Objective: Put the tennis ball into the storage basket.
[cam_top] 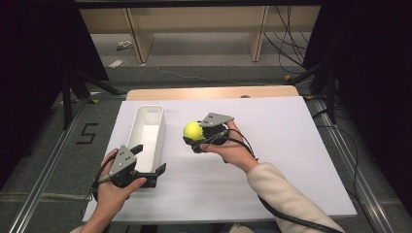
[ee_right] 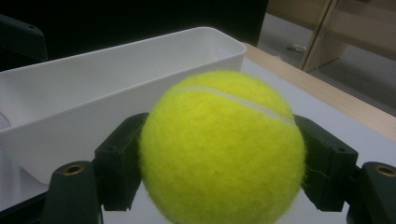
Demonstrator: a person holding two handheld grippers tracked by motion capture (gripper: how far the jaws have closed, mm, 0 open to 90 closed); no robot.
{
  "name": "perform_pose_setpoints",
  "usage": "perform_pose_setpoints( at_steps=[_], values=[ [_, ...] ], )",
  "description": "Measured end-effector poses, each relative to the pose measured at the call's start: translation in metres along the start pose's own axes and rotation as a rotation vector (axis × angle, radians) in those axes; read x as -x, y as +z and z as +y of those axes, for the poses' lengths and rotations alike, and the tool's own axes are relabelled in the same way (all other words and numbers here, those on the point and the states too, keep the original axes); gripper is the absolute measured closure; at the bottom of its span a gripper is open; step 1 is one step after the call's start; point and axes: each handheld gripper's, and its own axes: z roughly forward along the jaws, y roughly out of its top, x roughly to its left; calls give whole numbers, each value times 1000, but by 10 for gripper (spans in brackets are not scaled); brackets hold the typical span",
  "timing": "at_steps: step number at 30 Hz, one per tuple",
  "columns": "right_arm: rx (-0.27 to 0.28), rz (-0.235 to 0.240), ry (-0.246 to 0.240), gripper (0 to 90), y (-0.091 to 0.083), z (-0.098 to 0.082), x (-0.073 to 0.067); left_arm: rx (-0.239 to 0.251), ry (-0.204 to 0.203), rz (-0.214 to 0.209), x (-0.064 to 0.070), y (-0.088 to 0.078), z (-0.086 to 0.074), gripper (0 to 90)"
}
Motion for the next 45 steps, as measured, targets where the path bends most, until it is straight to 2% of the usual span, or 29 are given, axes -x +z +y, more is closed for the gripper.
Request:
perform_pose_setpoints(
  at_steps=[45],
  values=[
    [12, 19, -10, 269, 12, 11, -6, 3, 2, 0, 0, 0, 1, 0]
  ],
)
